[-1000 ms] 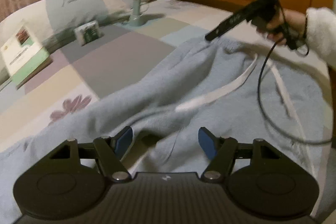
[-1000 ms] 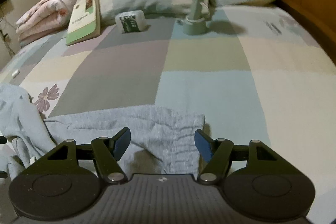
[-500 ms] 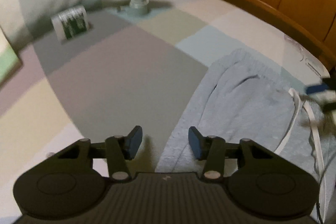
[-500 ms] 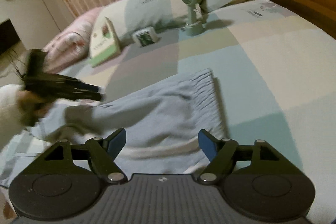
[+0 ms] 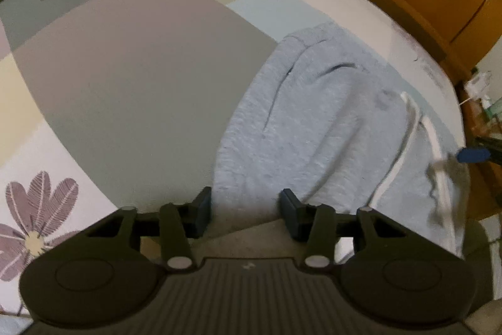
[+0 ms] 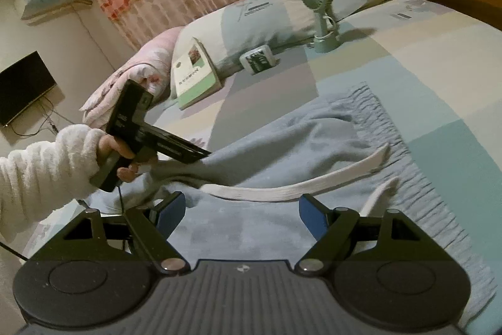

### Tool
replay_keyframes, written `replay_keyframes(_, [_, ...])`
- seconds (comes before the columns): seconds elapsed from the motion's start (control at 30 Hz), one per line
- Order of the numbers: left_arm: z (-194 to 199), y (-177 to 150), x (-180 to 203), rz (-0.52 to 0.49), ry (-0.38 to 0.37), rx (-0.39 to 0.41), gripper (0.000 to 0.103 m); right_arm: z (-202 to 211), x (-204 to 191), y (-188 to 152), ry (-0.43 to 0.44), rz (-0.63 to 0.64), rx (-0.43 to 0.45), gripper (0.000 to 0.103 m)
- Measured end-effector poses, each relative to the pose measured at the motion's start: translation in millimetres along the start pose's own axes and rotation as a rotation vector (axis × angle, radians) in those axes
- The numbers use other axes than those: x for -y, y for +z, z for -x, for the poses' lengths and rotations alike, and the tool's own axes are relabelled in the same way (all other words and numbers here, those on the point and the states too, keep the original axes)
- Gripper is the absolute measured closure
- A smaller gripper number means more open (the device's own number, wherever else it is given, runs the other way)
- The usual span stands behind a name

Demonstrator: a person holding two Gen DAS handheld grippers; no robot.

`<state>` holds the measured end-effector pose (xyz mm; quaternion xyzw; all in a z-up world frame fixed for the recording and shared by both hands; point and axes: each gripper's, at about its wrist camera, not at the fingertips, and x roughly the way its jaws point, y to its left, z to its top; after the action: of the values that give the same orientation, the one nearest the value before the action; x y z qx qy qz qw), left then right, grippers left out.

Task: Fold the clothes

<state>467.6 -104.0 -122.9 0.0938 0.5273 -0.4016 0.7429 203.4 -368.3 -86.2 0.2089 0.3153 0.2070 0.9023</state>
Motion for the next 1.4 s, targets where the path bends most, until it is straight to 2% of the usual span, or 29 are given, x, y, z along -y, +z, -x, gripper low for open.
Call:
replay_keyframes(0.03, [0, 3, 2, -0.005, 0.021, 0.002, 0.084, -1, -2, -1, -0.003, -0.002, 0.002, 0.02])
replay_keyframes(0.1, [1, 7, 9, -0.03, 0.054, 0.009, 0.093, -1, -5, -2, -0.009, -0.008, 0.006, 0.02])
replay_keyframes(0.13, [2, 9, 13, -0.048, 0.078, 0.016, 0.095, -1, -5, -3, -0.011, -0.01, 0.008, 0.019])
replay_keyframes(0.2, [2, 13, 21, -0.098, 0.145, 0.037, 0.096, 3, -5, -3, -0.02, -0.011, 0.014, 0.019])
replay_keyframes(0.3, [2, 25, 22, -0.119, 0.236, 0.078, 0.096, 9, -4, -4, -0.036, -0.015, 0.023, 0.019])
replay_keyframes(0.47, [4, 57, 9, -0.101, 0.316, 0.136, 0.097, 19, 6, -7, -0.073, -0.045, 0.039, 0.019])
replay_keyframes(0.6, [-5, 77, 2, -0.105, 0.356, 0.132, 0.096, 24, 15, -8, -0.097, -0.076, 0.051, 0.019])
replay_keyframes(0.7, [-17, 83, -4, -0.087, 0.37, 0.107, 0.096, 27, 18, -9, -0.107, -0.084, 0.057, 0.019])
replay_keyframes(0.77, [-22, 84, -7, -0.076, 0.377, 0.097, 0.09, 30, 18, -10, -0.114, -0.08, 0.057, 0.019])
replay_keyframes(0.9, [-9, 81, -6, -0.081, 0.366, 0.12, 0.081, 34, 20, -10, -0.115, -0.081, 0.061, 0.017])
replay_keyframes(1.03, [18, 88, 9, -0.149, 0.415, 0.194, 0.074, 38, 22, -10, -0.103, -0.089, 0.08, 0.015])
replay_keyframes(1.1, [27, 97, 20, -0.185, 0.403, 0.244, 0.056, 39, 22, -10, -0.096, -0.092, 0.089, 0.014])
replay_keyframes(1.17, [27, 107, 34, -0.217, 0.374, 0.278, 0.051, 41, 24, -11, -0.091, -0.096, 0.097, 0.014])
replay_keyframes(1.4, [-52, 130, 93, -0.429, 0.239, 0.19, 0.048, 40, 34, -15, -0.073, -0.151, 0.056, 0.013])
